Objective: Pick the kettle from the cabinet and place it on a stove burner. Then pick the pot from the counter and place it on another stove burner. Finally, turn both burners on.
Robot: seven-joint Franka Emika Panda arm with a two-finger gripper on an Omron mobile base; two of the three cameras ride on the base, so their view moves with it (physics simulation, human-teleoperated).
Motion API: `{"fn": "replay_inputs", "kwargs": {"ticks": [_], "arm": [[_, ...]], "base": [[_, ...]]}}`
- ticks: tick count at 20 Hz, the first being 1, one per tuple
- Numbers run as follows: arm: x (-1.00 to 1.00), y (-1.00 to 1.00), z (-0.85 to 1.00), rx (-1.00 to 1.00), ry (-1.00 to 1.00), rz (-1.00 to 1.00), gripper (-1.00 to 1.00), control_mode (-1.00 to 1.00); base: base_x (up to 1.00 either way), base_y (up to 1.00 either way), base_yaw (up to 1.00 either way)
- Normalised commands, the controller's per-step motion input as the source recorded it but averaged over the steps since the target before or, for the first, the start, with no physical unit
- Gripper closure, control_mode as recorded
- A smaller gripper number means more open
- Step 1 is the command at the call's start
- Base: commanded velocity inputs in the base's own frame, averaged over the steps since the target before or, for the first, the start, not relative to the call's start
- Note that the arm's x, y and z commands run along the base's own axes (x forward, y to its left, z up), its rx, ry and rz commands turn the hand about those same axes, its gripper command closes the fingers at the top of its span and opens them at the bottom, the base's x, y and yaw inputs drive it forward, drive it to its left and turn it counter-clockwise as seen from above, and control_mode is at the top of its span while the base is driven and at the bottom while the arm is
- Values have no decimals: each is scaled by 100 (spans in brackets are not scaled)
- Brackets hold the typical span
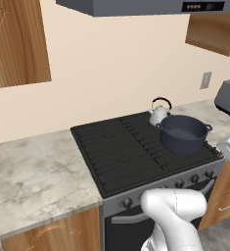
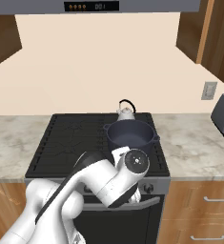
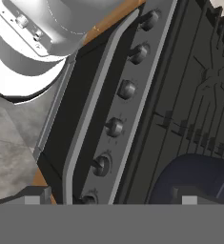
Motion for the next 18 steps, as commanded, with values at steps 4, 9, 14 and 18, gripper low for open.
{"fn": "replay_inputs", "kwargs": {"ticks": [4,9,14,18], "arm": [[-20,0,-3,12,1,0,-100,-100],[-3,7,-12,26,-4,-3,-100,-100],[-4,5,-5,27,-1,-1,-100,-100],[0,0,-6,27,0,0,-100,-100]], "base": [[0,0,0],[0,0,0],[0,0,0],[0,0,0]]}}
